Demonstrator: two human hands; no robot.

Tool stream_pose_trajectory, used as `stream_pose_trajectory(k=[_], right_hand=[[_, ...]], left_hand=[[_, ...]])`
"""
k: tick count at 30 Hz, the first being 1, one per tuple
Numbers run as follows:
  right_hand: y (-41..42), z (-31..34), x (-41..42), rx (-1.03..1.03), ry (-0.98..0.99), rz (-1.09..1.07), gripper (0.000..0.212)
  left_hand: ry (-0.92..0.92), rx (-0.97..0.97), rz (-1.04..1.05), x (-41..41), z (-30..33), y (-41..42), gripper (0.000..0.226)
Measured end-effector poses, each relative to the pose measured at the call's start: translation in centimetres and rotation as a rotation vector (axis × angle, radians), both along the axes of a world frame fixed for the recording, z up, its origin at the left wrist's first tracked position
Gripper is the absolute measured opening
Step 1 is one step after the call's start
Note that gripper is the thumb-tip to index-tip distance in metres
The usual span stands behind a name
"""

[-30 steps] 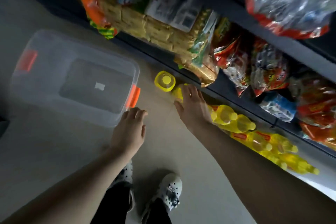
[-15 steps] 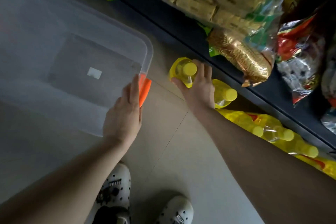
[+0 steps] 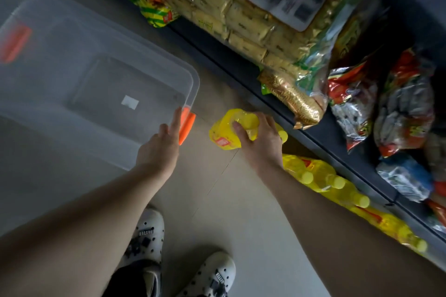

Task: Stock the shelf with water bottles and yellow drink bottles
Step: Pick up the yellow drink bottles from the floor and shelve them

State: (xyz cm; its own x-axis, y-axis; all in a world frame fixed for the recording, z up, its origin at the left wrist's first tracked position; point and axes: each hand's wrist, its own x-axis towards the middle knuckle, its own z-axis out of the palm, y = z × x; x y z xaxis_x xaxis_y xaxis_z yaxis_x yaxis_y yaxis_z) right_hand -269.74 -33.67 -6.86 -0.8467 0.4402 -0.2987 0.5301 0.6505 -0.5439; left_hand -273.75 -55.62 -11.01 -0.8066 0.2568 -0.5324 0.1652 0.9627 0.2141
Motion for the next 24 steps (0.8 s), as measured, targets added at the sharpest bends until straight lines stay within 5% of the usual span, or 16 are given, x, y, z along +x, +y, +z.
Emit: stream_pose_trajectory(k=[3, 10, 17, 24], right_hand=[[-0.1, 6.4, 2.3, -0.03, -0.009, 0.033, 0.05], [1.6, 25.7, 5.1, -0.003, -0.082, 0.133, 0.059], [2.8, 49.6, 7.3, 0.092, 0.066, 0.109, 0.05], [2.4, 70.4, 8.9, 0.113, 0.314, 0.089, 0.048]], left_hand=[[-0.202, -0.151, -0.09, -1.0, 3.9, -1.3, 0.084], [-0.299, -0.379, -0.512, 1.8, 20.6, -4.1, 0.045], [-0.351, -0.236, -0.548, 2.5, 41.5, -2.7, 0.048], [-0.185, 0.157, -0.529, 0.8, 59.8, 3.0, 0.053]])
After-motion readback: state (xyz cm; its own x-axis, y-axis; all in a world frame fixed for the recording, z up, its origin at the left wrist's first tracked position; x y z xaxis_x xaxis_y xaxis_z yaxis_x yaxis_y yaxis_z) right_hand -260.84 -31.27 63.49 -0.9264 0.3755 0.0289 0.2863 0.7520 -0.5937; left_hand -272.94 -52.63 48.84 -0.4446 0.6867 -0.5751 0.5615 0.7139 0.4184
